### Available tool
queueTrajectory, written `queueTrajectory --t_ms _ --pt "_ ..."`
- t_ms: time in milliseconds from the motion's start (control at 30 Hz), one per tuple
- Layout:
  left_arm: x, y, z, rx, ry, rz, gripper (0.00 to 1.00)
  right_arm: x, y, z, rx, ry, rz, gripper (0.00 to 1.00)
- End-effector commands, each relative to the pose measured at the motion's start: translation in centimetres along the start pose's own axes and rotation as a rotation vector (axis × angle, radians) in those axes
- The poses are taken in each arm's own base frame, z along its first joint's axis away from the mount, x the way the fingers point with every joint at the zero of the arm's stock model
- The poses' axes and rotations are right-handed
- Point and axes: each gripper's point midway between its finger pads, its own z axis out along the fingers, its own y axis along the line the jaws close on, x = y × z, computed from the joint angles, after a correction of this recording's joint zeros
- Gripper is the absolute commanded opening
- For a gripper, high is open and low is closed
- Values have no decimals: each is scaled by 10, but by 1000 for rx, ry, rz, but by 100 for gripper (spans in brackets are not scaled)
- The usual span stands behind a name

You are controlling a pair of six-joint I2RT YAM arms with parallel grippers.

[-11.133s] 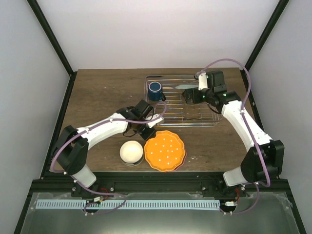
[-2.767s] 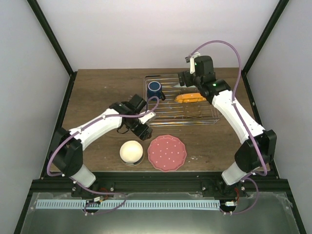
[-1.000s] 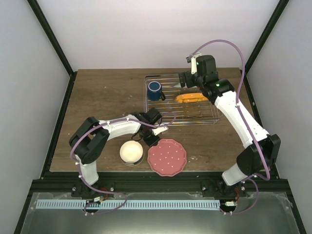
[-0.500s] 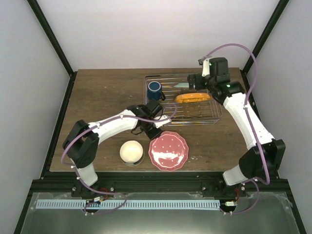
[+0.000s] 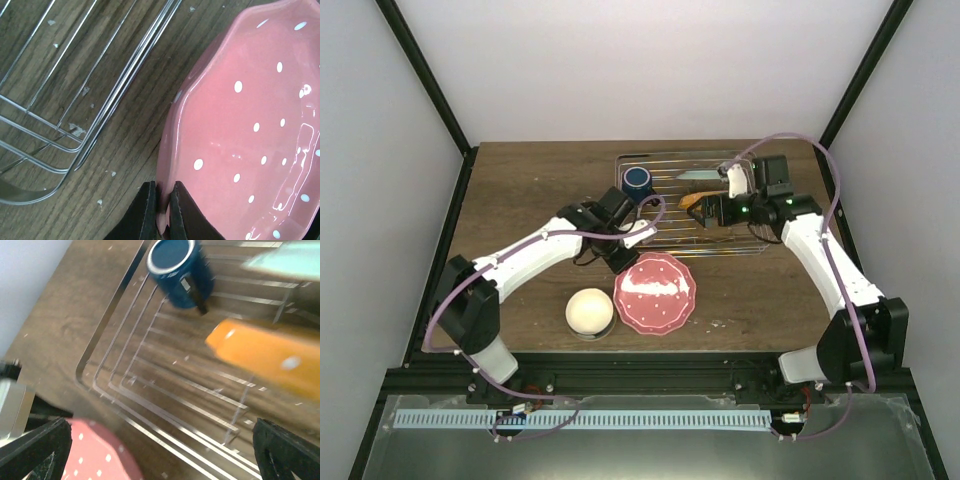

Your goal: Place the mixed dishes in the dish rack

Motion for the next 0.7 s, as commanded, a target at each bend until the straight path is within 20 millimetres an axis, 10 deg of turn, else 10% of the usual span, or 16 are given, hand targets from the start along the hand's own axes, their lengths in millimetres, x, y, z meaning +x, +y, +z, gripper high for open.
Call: queueTrajectory --t_ms 0,667 --pt "-33 -7 -40 25 -144 30 0 19 35 -7 -202 20 -30 100" --pt "-64 -2 -85 -1 -259 82 0 100 81 29 -418 252 -127 100"
